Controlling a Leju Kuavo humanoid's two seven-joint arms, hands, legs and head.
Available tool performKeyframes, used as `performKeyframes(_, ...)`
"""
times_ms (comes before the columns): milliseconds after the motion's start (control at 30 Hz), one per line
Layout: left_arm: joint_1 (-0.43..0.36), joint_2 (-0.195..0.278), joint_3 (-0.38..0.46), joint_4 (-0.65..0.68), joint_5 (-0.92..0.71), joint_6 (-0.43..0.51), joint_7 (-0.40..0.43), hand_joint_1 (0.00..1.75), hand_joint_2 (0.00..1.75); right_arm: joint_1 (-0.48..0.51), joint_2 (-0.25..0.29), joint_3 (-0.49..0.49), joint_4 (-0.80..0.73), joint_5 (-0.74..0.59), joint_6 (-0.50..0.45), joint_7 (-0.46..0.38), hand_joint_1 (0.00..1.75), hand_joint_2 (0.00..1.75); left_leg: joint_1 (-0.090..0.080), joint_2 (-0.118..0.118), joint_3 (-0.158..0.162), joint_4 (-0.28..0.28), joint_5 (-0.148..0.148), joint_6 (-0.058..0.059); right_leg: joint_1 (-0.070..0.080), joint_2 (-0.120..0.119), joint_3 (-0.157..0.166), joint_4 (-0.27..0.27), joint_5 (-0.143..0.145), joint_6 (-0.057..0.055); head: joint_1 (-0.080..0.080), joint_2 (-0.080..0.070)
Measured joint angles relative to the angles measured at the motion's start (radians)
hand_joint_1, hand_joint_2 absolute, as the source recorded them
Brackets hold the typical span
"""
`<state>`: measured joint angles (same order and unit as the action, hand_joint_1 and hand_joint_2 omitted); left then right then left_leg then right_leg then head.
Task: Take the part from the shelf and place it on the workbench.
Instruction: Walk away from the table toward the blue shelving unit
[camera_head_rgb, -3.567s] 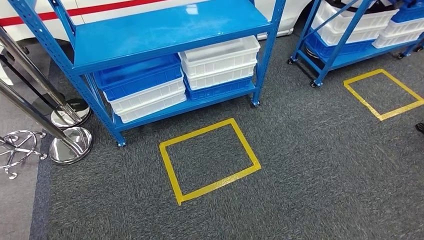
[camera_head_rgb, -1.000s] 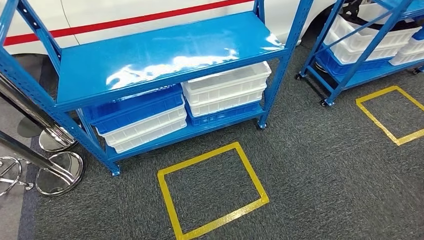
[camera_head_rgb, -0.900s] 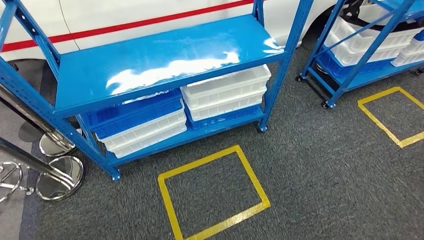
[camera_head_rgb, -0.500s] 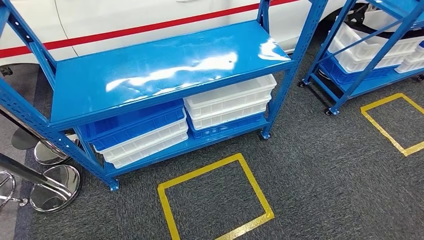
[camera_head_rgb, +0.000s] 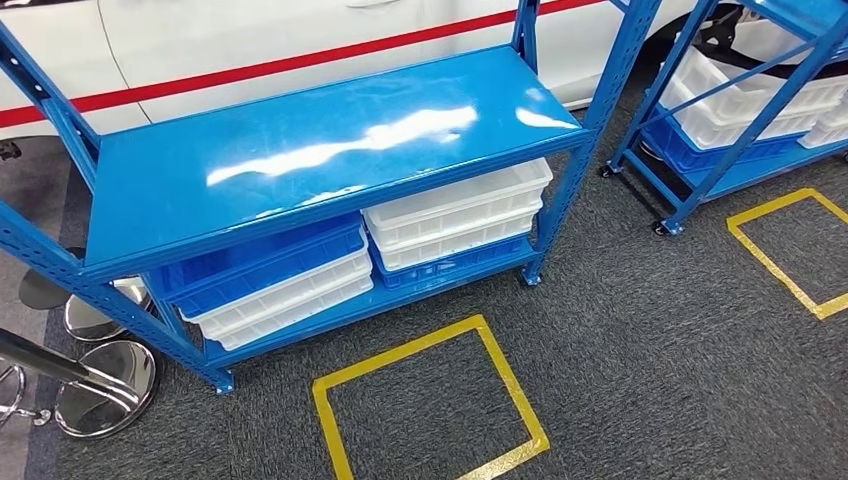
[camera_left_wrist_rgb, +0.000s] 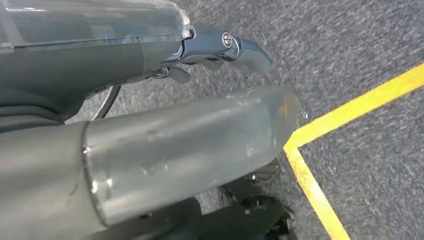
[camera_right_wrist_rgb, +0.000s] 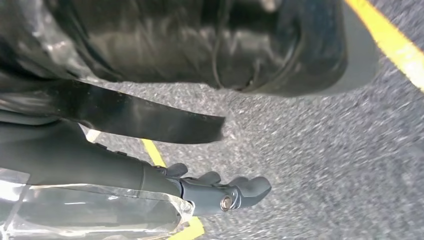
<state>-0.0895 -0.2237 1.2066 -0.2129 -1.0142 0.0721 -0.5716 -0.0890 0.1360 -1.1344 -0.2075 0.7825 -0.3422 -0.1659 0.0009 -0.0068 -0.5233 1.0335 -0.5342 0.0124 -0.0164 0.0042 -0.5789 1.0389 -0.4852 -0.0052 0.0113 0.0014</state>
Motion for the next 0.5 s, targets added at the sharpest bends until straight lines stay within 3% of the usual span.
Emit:
performKeyframes(67, -0.001, 0.0, 0.0, 0.0, 0.0, 0.0, 0.0, 0.0, 0.0, 0.001, 0.0, 0.0, 0.0, 0.0, 0.0, 0.0, 0.0, 0.0, 0.003, 0.001, -0.039, 0.084, -0.047, -0.011, -0.003, -0.003, 0.008, -0.008, 0.0, -0.009, 0.0, 0.0)
performKeyframes(133, 0.0, 0.0, 0.0, 0.0, 0.0, 0.0, 0.0, 0.0, 0.0, 0.0, 0.0, -0.001, 0.0, 0.001, 0.0, 0.0, 0.0, 0.0, 0.006, 0.001, -0.109, 0.219, -0.1, -0.019, -0.003, -0.005, 0.01, -0.009, -0.003, -0.015, 0.0, 0.0)
performKeyframes(167, 0.0, 0.0, 0.0, 0.0, 0.0, 0.0, 0.0, 0.0, 0.0, -0.001, 0.0, -0.001, 0.0, 0.001, 0.0, 0.0, 0.0, 0.0, 0.008, 0.001, -0.135, 0.263, -0.107, -0.021, -0.003, -0.005, 0.012, -0.009, -0.004, -0.016, 0.0, 0.0)
performKeyframes(200, 0.001, 0.0, 0.0, 0.0, 0.0, 0.0, 0.0, 0.0, 0.0, -0.001, 0.0, -0.001, 0.0, 0.001, 0.0, 0.0, 0.0, 0.0, 0.01, 0.001, -0.142, 0.268, -0.092, -0.022, -0.003, -0.004, 0.015, -0.008, -0.006, -0.015, 0.0, 0.0)
performKeyframes(233, 0.001, 0.0, 0.0, 0.0, -0.001, 0.0, 0.0, 0.0, 0.0, -0.001, 0.0, -0.001, 0.0, 0.001, 0.0, 0.0, 0.0, 0.0, 0.011, 0.002, -0.129, 0.232, -0.059, -0.021, -0.004, -0.004, 0.019, -0.008, -0.008, -0.014, 0.0, 0.0)
performKeyframes(300, 0.0, 0.0, 0.0, 0.0, -0.001, 0.0, 0.0, 0.0, 0.0, -0.001, 0.0, -0.001, 0.0, 0.001, 0.0, 0.001, 0.0, 0.0, 0.01, 0.003, -0.071, 0.096, 0.016, -0.017, -0.003, -0.003, 0.027, -0.008, -0.013, -0.007, 0.0, 0.0)
performKeyframes(367, -0.002, 0.001, 0.0, 0.0, -0.003, 0.001, -0.001, 0.0, 0.0, -0.001, 0.0, -0.001, 0.0, 0.002, 0.0, 0.003, 0.0, 0.0, 0.006, 0.002, -0.032, 0.005, 0.044, -0.008, 0.0, -0.003, 0.029, -0.007, -0.016, 0.002, 0.0, 0.0)
performKeyframes(500, 0.0, 0.0, 0.0, 0.0, -0.007, 0.002, -0.001, 0.0, 0.0, -0.004, 0.0, -0.001, 0.0, 0.004, -0.001, 0.003, 0.0, 1.75, 0.006, -0.001, -0.026, -0.02, 0.049, 0.018, -0.001, -0.006, 0.026, -0.002, -0.022, 0.024, 0.0, 0.0)
